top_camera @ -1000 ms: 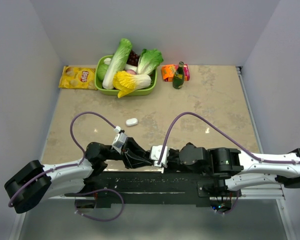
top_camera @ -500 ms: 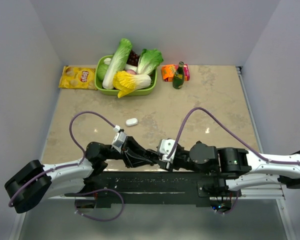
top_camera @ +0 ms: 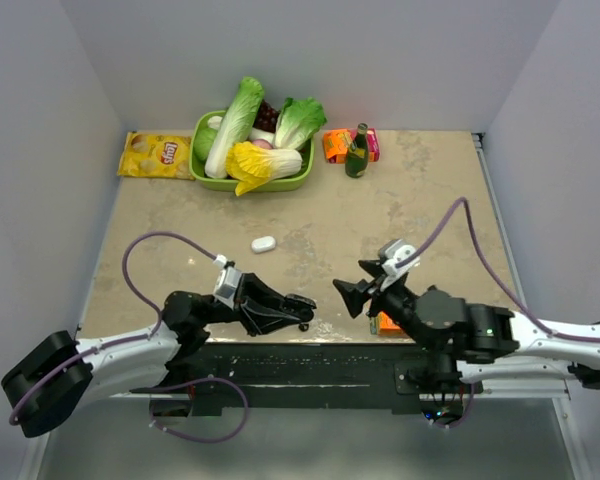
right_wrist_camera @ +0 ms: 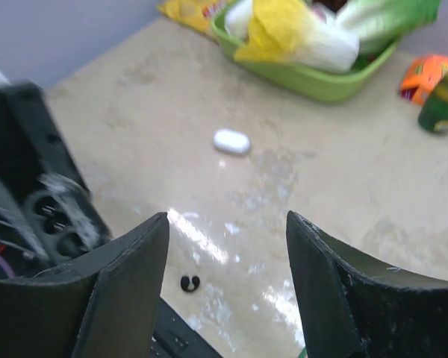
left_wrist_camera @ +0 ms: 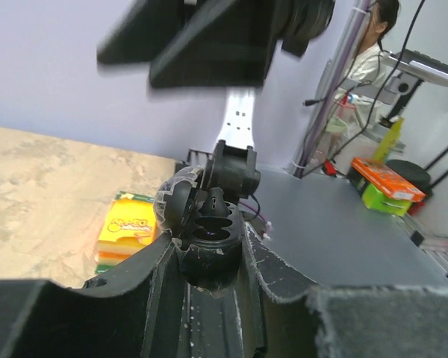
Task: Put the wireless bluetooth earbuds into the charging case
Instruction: Place the earbud in the charging case, then pick up the earbud from the center of the board.
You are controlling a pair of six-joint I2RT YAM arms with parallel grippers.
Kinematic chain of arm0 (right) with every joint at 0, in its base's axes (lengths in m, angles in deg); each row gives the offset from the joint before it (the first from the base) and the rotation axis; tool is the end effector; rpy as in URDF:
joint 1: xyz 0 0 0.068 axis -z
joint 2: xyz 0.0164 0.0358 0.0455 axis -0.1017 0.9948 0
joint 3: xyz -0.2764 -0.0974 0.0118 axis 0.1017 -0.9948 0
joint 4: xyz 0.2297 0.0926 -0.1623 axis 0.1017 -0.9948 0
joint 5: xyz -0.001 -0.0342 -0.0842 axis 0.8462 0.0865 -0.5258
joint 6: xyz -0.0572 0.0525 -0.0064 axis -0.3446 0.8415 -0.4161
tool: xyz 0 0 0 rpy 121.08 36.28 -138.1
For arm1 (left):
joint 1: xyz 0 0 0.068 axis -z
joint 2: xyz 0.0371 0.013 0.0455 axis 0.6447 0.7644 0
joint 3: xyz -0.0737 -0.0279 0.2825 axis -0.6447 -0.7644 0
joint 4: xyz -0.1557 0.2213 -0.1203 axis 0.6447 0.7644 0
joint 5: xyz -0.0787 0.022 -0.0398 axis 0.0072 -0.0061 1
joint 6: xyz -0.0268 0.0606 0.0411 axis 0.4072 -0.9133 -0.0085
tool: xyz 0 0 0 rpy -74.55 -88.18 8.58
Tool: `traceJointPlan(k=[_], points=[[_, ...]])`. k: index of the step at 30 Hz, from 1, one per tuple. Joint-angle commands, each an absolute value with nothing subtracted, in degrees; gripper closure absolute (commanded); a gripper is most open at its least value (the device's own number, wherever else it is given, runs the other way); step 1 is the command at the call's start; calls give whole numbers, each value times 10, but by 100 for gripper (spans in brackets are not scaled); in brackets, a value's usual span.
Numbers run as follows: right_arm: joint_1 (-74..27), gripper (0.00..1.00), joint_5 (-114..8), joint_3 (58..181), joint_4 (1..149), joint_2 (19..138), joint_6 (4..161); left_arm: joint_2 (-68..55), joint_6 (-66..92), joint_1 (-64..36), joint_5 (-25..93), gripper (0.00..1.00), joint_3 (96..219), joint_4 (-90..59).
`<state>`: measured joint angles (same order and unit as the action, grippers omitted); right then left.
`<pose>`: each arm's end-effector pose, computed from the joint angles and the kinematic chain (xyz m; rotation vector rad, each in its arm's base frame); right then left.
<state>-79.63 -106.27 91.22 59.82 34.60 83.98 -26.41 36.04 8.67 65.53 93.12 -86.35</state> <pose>0.0615 0.1743 0.3832 -0.5087 1.5887 0.5866 0.1041 -0.1837 0.2346 0.8499 1.1342 -1.6251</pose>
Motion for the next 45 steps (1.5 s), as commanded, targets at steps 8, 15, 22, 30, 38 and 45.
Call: traceJointPlan(k=[8, 15, 22, 30, 38, 45], points=[[-683, 39, -917, 778, 677, 509, 1058, -447, 291, 87, 485, 100, 851, -784], [-683, 64, -852, 744, 767, 629, 1080, -494, 283, 87, 481, 100, 835, -734], [-683, 77, -801, 728, 804, 694, 1095, -488, 284, 87, 489, 100, 832, -738], [-682, 95, -786, 722, 827, 743, 1101, -456, 288, 87, 497, 100, 828, -772], [-681, 100, -807, 722, 845, 785, 1099, -456, 289, 87, 496, 100, 829, -767], [-657, 100, -811, 721, 846, 794, 1099, -464, 288, 87, 495, 100, 829, -754]])
